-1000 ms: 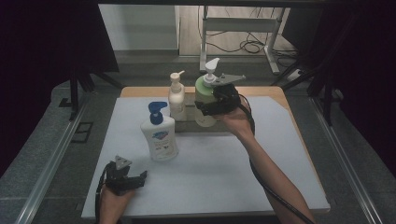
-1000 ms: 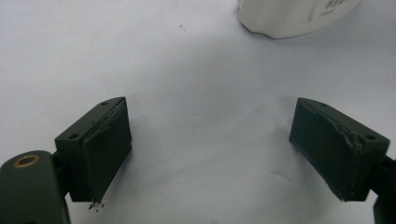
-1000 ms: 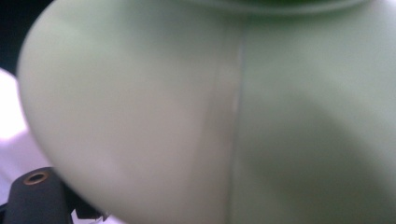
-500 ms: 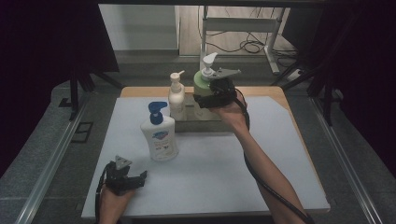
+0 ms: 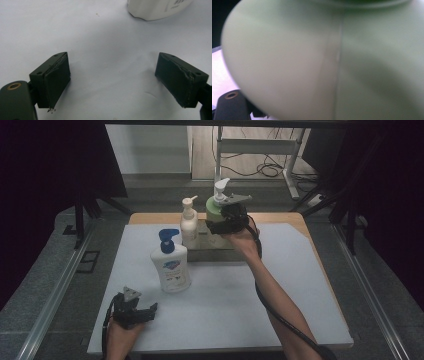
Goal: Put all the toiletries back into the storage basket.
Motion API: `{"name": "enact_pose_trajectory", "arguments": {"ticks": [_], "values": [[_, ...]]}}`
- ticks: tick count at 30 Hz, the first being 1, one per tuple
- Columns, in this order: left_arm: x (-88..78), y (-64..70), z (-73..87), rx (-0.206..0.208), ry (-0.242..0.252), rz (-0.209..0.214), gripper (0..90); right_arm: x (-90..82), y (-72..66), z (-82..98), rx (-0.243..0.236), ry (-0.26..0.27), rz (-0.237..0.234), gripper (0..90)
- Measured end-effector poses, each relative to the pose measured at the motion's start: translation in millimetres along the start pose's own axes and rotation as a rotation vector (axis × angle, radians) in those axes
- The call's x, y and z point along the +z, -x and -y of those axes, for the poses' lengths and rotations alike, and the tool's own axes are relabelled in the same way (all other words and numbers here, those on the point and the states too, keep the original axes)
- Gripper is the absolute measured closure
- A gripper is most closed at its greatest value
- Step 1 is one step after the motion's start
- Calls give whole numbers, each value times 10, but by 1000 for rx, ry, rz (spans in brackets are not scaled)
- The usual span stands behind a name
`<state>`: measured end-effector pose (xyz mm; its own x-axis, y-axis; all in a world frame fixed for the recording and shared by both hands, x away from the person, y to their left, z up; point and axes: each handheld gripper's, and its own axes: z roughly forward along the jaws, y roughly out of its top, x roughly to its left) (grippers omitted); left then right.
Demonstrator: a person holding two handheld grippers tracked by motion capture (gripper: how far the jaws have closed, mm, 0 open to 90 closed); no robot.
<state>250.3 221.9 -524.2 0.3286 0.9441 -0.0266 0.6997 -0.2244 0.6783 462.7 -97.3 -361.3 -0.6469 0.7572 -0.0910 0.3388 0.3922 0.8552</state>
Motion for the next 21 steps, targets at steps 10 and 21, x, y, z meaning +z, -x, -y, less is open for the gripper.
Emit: {"name": "enact_pose_trajectory", "arguments": {"ticks": [10,21], "values": [[0,0,0,0,0,0,123,134,-17,74,11,-30,-13,116],[0,0,0,0,0,0,123,244,-47,153,9,-67,-26,117]]}}
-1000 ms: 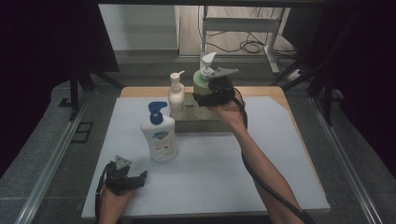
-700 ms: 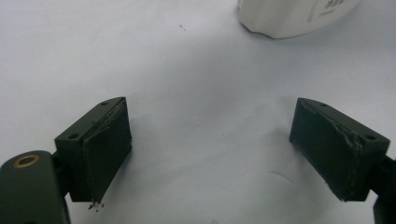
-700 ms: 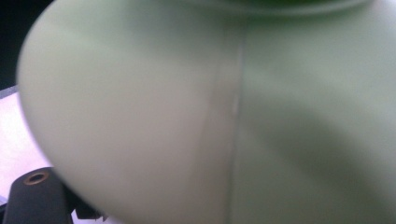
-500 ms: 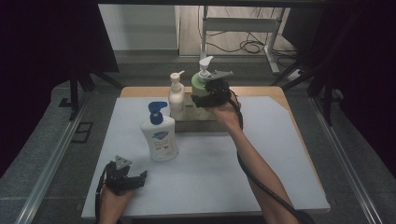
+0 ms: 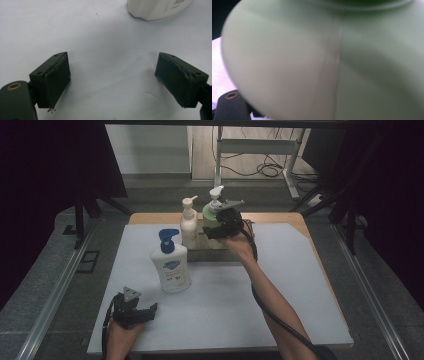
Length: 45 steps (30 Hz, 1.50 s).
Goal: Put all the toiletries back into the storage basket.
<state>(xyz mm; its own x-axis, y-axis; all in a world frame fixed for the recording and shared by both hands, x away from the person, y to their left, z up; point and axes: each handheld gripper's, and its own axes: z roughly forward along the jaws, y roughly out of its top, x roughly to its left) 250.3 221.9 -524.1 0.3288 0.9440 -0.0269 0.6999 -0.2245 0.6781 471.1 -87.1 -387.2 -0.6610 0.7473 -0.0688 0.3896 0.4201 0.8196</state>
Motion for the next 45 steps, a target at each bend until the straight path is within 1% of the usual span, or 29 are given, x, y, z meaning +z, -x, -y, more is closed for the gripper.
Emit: {"name": "enact_pose_trajectory", "arguments": {"ticks": [4,8,15,22,26,32,33,37,42,45], "values": [[0,0,0,0,0,0,124,35,11,25,3,-10,-6,117],[-1,0,-1,0,-1,0,123,88,20,76,12,-31,-13,117],[-1,-2,0,2,-2,0,123,178,24,158,12,-59,-18,117],[-2,-2,-1,3,-3,0,123,235,19,199,15,-80,-24,117],[-2,-2,-1,2,-3,0,123,266,25,217,27,-92,-27,117],[-2,-1,-1,3,-3,0,123,275,57,211,46,-107,-37,114],[-2,-1,-1,3,-3,-1,123,279,56,207,56,-111,-40,113],[-2,-1,-1,3,-3,-1,124,282,73,206,62,-115,-46,111],[-2,-1,-1,3,-3,-1,123,282,85,203,57,-119,-53,109],[-2,-1,-1,3,-3,-1,123,287,87,211,50,-109,-57,107]]}}
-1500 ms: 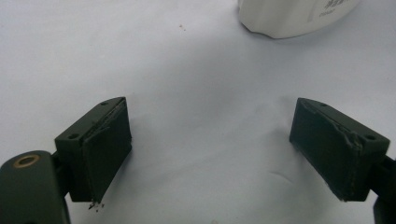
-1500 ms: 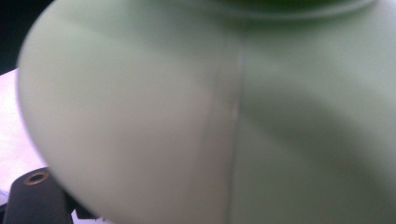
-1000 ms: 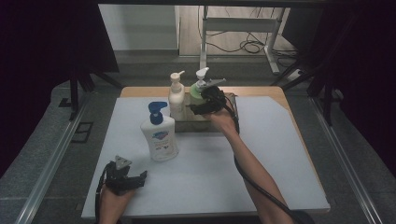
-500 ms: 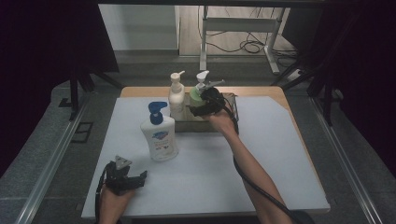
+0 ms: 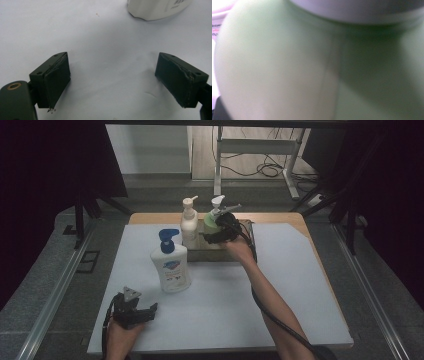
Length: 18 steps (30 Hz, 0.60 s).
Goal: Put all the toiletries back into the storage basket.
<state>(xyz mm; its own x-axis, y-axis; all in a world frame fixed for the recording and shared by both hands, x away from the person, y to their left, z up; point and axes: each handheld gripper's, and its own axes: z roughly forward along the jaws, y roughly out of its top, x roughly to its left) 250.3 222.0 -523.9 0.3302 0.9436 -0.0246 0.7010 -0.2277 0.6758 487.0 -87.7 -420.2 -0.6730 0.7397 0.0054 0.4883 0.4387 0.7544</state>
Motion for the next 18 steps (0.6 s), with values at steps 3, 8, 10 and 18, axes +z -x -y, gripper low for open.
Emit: {"name": "enact_pose_trajectory", "arguments": {"ticks": [3,8,10,18], "values": [[0,0,0,0,0,0,123,-2,12,20,2,16,-18,73],[0,0,0,0,0,0,123,-16,24,51,4,30,-50,19],[0,0,0,0,0,0,123,-28,17,57,-6,32,-49,11],[0,0,0,0,1,0,124,-139,17,108,-24,53,-50,2]]}}
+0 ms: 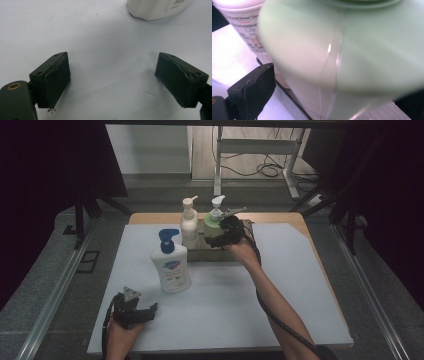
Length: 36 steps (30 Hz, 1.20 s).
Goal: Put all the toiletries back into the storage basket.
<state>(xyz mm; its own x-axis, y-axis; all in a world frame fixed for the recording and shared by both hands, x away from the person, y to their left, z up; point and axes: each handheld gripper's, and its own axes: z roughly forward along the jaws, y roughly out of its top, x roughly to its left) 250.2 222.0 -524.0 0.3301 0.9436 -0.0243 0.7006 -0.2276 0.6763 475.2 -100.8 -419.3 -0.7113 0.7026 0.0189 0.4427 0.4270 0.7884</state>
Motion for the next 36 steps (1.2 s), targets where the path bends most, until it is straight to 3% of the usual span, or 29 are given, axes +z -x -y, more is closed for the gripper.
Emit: {"name": "enact_pose_trajectory", "arguments": {"ticks": [10,19,27,33,36], "values": [[1,0,1,0,2,0,124,-155,6,91,-20,0,-22,29],[0,1,1,0,0,0,124,-291,53,186,-30,-15,-48,156],[0,2,1,-1,1,0,124,-370,156,297,16,-27,-82,335],[0,2,1,-1,1,-1,123,-417,215,367,6,-34,-92,568],[0,2,1,-1,1,-1,124,-420,227,372,9,-51,-47,685]]}}
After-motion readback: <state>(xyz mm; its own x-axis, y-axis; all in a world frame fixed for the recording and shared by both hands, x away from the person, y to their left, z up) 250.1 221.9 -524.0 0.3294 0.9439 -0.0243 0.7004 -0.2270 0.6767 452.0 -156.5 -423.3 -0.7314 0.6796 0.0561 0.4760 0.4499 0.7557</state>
